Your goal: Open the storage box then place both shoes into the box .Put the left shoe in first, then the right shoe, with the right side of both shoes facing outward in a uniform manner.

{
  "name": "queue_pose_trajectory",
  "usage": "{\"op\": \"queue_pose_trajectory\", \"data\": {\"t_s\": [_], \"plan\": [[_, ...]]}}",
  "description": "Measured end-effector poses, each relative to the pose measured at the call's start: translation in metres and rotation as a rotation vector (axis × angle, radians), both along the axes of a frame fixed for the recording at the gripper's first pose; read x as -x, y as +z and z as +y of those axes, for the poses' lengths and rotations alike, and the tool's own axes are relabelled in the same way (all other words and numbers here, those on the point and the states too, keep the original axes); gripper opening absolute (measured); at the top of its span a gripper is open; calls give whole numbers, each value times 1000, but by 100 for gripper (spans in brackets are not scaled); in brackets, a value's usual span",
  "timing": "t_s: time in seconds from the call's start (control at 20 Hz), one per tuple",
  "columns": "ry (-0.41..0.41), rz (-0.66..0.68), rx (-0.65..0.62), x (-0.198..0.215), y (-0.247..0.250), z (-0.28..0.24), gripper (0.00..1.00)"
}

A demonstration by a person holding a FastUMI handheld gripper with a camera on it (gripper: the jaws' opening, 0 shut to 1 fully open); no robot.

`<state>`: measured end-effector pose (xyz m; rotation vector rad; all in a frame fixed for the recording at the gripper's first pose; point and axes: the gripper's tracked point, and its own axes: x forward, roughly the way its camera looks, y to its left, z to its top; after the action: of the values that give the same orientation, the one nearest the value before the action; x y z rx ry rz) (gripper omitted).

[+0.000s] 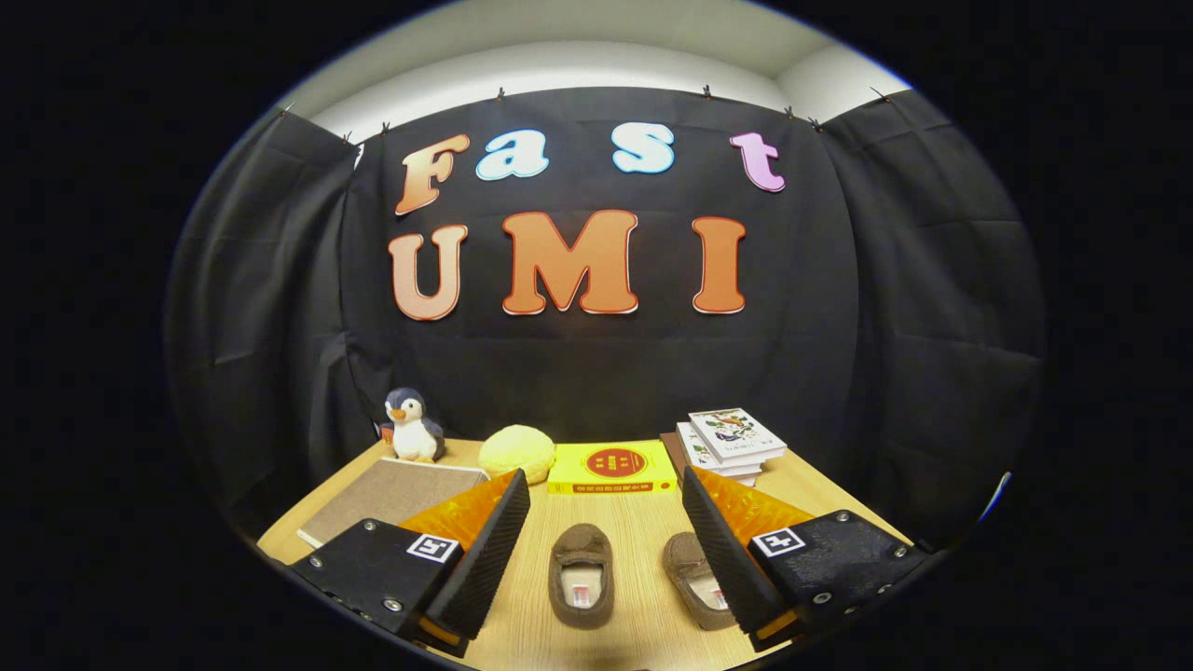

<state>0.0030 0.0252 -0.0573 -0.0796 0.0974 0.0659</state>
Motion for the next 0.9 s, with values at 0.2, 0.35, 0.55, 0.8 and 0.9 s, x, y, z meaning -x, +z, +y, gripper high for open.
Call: {"op": "queue_pose_trajectory", "data": {"t_s": [0.2,0.35,0.55,0.8,0.9], "plan": [[40,88,6,-2,-36,9,98],[139,143,-71,-3,-57,30,99],[287,280,-280,-7,-93,56,98],[481,524,-657,-3,-127,88,98],[545,609,-819,-1,-132,98,98]]}}
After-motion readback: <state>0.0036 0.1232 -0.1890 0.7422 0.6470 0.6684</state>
